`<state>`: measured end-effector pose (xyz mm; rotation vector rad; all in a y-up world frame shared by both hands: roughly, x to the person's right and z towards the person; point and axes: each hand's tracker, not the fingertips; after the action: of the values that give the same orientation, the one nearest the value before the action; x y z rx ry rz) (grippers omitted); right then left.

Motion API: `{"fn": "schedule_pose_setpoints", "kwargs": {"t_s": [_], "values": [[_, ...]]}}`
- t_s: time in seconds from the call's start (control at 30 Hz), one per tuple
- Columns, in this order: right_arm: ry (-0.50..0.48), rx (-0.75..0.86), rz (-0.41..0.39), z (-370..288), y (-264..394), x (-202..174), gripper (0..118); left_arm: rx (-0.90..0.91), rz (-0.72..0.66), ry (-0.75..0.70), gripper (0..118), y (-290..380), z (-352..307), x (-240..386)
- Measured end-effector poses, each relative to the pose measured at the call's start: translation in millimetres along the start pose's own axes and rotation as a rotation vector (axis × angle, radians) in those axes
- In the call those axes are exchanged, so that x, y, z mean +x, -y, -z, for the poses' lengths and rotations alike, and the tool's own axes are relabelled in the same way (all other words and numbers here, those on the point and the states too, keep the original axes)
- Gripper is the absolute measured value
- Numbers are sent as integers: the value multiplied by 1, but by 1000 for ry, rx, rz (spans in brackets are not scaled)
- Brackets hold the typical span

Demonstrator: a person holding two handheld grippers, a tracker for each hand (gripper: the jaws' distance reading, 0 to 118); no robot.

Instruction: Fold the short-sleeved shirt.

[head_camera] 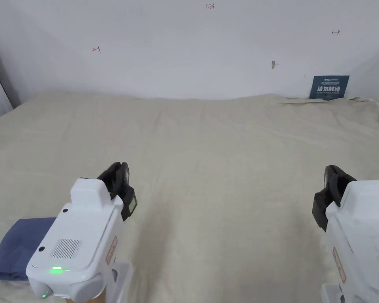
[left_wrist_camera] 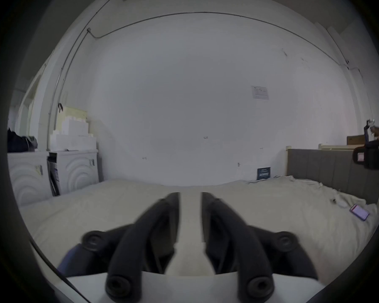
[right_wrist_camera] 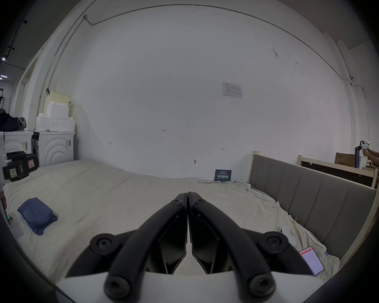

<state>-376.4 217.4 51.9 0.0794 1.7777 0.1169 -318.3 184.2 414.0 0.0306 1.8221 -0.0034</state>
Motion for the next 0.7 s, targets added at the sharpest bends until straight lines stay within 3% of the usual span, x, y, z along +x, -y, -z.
{"fn": "schedule_pose_setpoints", "kwargs": {"t_s": [0.13, 0.7], "values": [[9, 5, 2, -3, 4, 0, 0, 10, 16, 1, 0, 3, -2, 11], [14, 8, 11, -6, 2, 3, 0, 22, 40, -11, 0, 1, -5, 24]]}}
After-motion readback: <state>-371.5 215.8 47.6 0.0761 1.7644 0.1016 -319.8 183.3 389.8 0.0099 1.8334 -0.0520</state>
